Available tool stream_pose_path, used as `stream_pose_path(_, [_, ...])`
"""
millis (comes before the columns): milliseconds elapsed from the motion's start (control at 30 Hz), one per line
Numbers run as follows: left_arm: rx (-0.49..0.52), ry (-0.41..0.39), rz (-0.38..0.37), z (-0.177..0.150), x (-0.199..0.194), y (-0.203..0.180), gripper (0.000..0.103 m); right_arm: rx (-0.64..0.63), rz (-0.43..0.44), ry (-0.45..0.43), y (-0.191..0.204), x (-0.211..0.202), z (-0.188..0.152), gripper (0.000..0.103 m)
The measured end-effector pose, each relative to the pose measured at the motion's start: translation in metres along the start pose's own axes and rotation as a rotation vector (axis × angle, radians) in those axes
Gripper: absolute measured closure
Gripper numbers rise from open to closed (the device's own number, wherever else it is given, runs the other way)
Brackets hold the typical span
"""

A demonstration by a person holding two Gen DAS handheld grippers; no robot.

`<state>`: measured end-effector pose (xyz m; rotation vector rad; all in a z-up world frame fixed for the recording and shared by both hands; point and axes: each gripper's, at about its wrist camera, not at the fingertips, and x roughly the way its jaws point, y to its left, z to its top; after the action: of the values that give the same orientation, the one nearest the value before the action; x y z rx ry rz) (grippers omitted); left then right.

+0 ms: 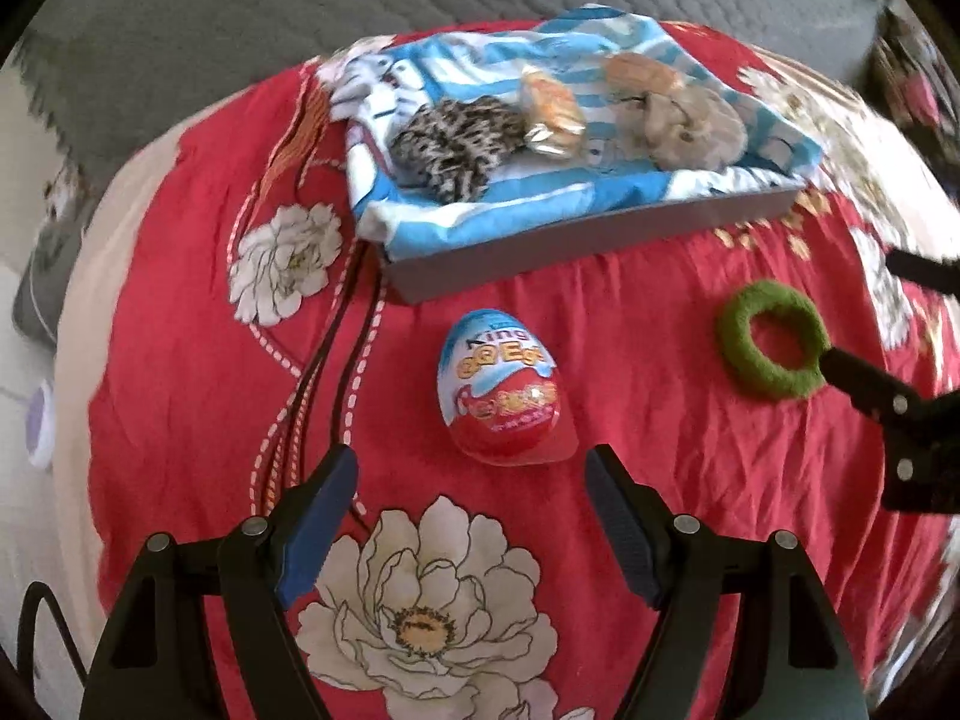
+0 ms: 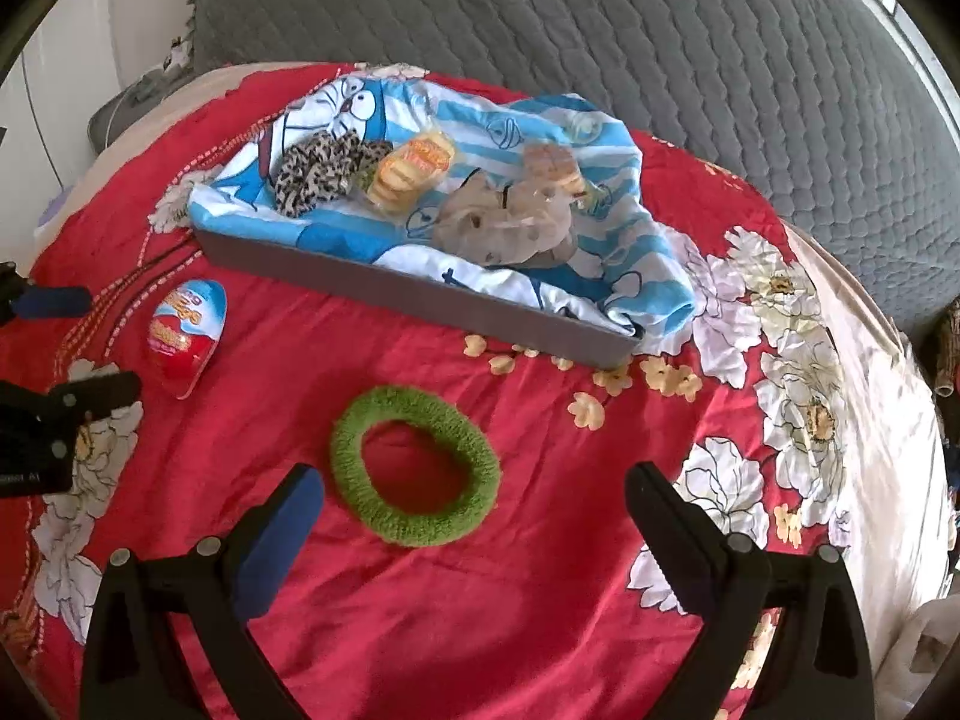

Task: Organize objects
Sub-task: 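Close the left tool on the toy egg while the right tool grasps the green ring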

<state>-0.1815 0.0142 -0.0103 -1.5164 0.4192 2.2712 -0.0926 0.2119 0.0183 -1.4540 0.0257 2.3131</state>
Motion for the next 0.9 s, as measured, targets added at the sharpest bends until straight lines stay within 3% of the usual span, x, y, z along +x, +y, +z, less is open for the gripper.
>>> stream_pose_path(467, [-0.032,-0.023,-0.011,0.010,0.017,0.001,0.024,-0.038,-0.008,-0.028,-0.007,0.020,0.009,0.002])
stream_pose_path(900, [-0.028,-0.002,-0.010,0.019,0.038,-0.009,0.024,-0.046,-0.024,0.004,-0.018,0.041,0.001,0.002])
